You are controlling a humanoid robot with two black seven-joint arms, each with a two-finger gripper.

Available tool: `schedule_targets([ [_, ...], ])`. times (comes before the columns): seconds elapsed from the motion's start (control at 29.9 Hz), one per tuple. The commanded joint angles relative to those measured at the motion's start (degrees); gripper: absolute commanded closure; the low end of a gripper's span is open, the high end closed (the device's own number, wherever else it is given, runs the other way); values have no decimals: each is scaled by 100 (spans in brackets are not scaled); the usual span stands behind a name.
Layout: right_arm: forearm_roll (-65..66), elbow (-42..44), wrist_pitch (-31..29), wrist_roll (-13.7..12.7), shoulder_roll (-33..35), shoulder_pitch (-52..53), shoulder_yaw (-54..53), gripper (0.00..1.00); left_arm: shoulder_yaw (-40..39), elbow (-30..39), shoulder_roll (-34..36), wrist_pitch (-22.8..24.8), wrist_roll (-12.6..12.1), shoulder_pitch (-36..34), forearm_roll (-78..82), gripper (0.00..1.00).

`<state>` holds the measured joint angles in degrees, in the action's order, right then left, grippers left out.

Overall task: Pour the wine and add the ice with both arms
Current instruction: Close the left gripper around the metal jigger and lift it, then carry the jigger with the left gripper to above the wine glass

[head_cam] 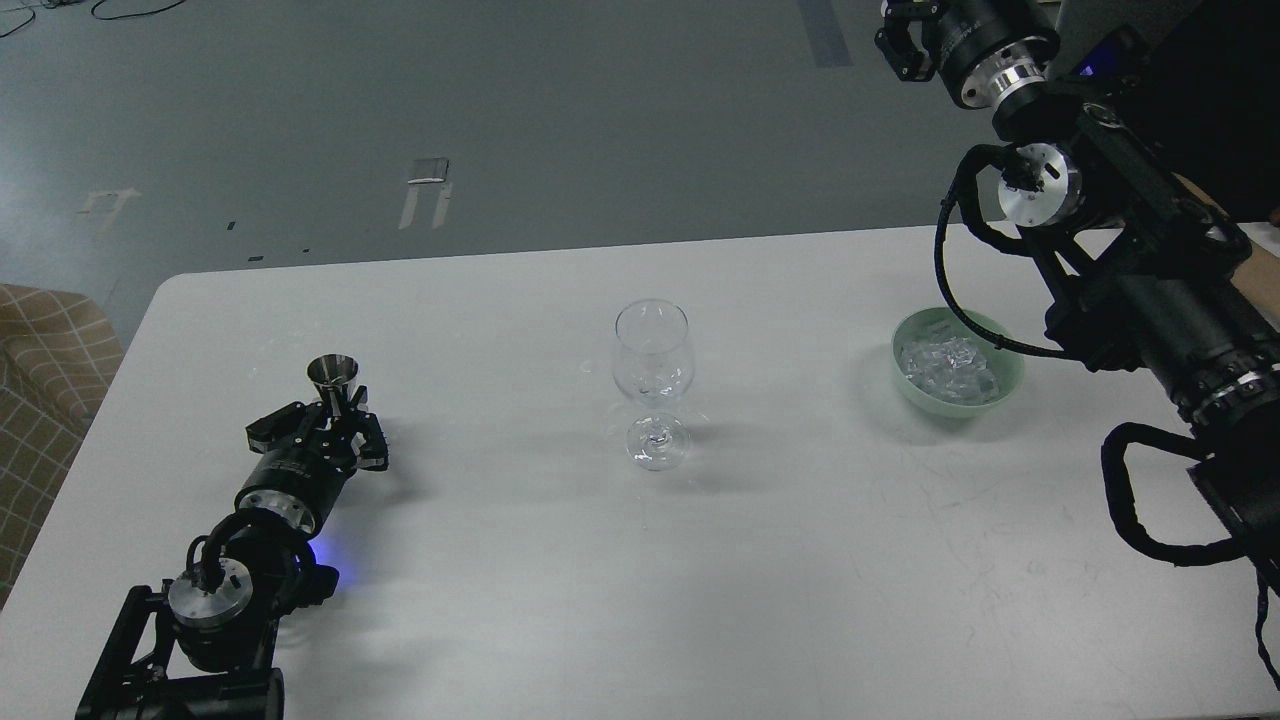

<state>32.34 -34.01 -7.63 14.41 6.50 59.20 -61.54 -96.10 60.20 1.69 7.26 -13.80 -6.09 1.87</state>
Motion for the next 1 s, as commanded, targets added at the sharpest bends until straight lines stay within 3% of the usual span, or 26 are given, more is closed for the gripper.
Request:
schedule_targets([
  [0.0, 0, 0, -10, 0, -9, -5, 2, 0, -14, -8, -11, 30, 9, -15, -29, 99],
  [0.5, 0, 18, 51, -9, -18, 21, 2, 0, -137, -26, -151, 355, 53, -181, -90, 100],
  [0.64, -26, 105, 262, -245, -9, 39, -15, 0, -111, 0, -116, 364, 1, -366, -90, 100],
  [0.97, -315, 237, 517, -553, 79, -110, -252, 0, 30, 88, -81, 575, -228, -709, -82, 100],
])
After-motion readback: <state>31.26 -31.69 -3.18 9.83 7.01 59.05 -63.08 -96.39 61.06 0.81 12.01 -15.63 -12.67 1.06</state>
